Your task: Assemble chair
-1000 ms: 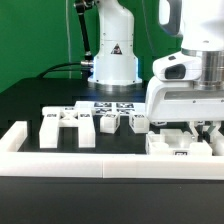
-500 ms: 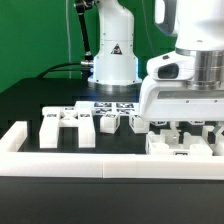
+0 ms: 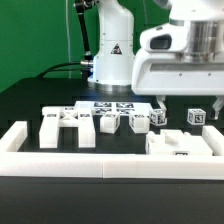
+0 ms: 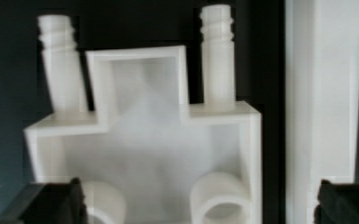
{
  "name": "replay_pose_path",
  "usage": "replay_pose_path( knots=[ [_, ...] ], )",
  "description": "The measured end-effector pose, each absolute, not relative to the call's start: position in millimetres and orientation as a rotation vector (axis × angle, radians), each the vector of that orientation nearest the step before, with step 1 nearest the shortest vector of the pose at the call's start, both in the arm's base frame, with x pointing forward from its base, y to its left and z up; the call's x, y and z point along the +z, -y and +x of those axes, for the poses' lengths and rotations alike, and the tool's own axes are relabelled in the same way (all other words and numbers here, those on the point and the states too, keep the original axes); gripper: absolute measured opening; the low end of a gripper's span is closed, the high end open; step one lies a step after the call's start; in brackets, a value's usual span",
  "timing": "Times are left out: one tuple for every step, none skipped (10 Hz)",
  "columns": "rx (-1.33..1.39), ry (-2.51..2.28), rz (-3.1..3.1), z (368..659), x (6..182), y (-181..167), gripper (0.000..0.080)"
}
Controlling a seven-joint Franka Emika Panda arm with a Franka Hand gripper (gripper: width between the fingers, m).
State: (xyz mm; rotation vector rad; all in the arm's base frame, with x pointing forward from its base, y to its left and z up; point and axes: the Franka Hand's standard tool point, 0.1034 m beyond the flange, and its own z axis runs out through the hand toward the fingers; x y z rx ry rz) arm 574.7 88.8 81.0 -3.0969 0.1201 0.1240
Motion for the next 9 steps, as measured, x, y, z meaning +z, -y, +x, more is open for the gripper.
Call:
replay_pose_path(
  knots=[
    [0.113, -0.133, -3.098, 569, 92.8, -82, 0.0649],
    [0.116, -0.146, -3.101, 555, 95.7, -75, 0.0649],
    [0.121, -0.154, -3.105, 542, 89.4, -70, 0.0649],
    [0.125, -0.153, -3.105, 542, 89.0, -71, 0.0649],
    [0.122, -0.152, -3.105, 543, 89.4, -71, 0.0649],
    [0.123, -0.152, -3.105, 542, 88.8, -71, 0.0649],
    [0.123, -0.145, -3.105, 542, 88.5, -71, 0.0649],
    [0.097, 0.034, -3.103, 538, 84.7, -63, 0.0649],
    [0.098, 0.138, -3.099, 529, 79.4, -53, 0.0649]
  ],
)
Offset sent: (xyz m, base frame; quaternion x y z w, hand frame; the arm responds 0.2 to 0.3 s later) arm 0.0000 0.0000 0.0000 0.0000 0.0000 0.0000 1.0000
